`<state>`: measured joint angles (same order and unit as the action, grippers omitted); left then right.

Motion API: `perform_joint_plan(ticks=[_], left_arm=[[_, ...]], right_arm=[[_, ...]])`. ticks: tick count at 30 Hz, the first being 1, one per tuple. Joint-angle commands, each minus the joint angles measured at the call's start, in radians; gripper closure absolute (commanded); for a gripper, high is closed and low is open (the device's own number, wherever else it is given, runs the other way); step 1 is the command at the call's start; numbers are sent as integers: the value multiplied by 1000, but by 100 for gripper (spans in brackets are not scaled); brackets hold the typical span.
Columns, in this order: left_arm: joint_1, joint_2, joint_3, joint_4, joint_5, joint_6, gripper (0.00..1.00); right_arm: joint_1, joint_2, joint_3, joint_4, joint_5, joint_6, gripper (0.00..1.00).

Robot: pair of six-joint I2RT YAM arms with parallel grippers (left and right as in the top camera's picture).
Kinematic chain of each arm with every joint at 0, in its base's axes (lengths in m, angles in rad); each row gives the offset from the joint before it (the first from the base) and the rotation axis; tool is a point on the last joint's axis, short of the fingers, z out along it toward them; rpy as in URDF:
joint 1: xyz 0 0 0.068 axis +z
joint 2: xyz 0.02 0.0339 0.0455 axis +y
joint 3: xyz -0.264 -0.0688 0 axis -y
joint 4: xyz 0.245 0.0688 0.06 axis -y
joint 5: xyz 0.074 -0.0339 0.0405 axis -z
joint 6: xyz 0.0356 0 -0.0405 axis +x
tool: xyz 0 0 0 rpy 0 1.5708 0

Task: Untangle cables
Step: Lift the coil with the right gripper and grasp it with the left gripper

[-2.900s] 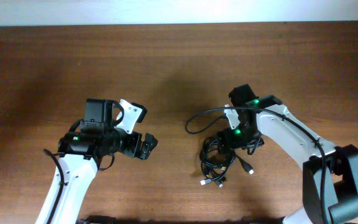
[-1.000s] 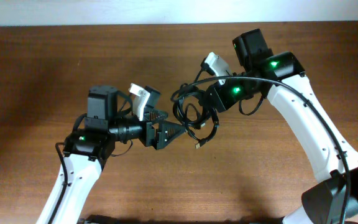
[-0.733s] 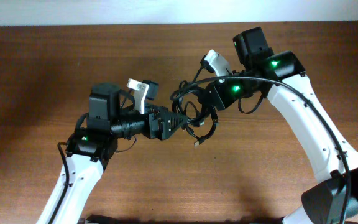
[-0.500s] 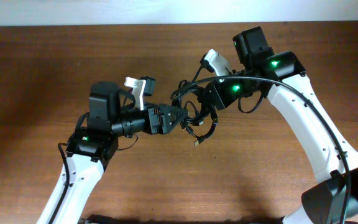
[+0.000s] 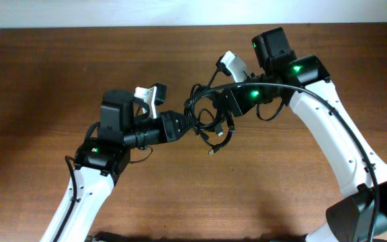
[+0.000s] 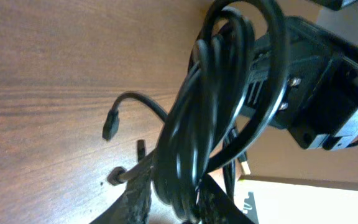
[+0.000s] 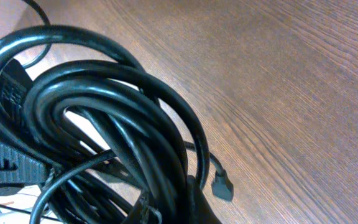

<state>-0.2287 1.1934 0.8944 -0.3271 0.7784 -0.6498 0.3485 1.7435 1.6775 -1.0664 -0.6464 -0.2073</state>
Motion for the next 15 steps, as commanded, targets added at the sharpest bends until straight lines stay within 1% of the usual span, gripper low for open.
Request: perform_joint_plan(ticks=[1, 2, 4, 5, 6, 7, 10, 11, 12, 14, 15], left_arm=[[-20, 3, 19, 43, -28, -16, 77], [-32, 3, 19, 55, -29, -16, 80], [-42, 3, 19, 65, -45, -16, 80], [-44, 3, 19, 65, -55, -16, 85], [-44, 3, 19, 65, -54, -16, 95], [-44, 3, 19, 65, -54, -16, 100], [-44, 3, 19, 65, -53, -8, 100], [-44, 3, 19, 66, -49, 19, 100], [-44, 3, 19, 65, -48, 54, 100], [-43, 2, 19, 65, -47, 129, 100], [-43, 2, 19, 64, -47, 172, 100]], right_arm=[[5, -38, 28, -3, -91, 6, 96], [5, -38, 28, -4, -92, 6, 96], [5, -38, 28, -7, -127, 6, 96], [5, -38, 28, -16, -152, 6, 96], [5, -38, 28, -26, -150, 5, 96], [5, -38, 28, -26, -146, 5, 96], [5, -38, 28, -28, -131, 5, 96], [5, -38, 28, -31, -120, 6, 96], [3, -38, 28, -39, -98, 6, 93], [3, -39, 28, -44, -71, 5, 67], [3, -42, 29, -39, -64, 5, 58]])
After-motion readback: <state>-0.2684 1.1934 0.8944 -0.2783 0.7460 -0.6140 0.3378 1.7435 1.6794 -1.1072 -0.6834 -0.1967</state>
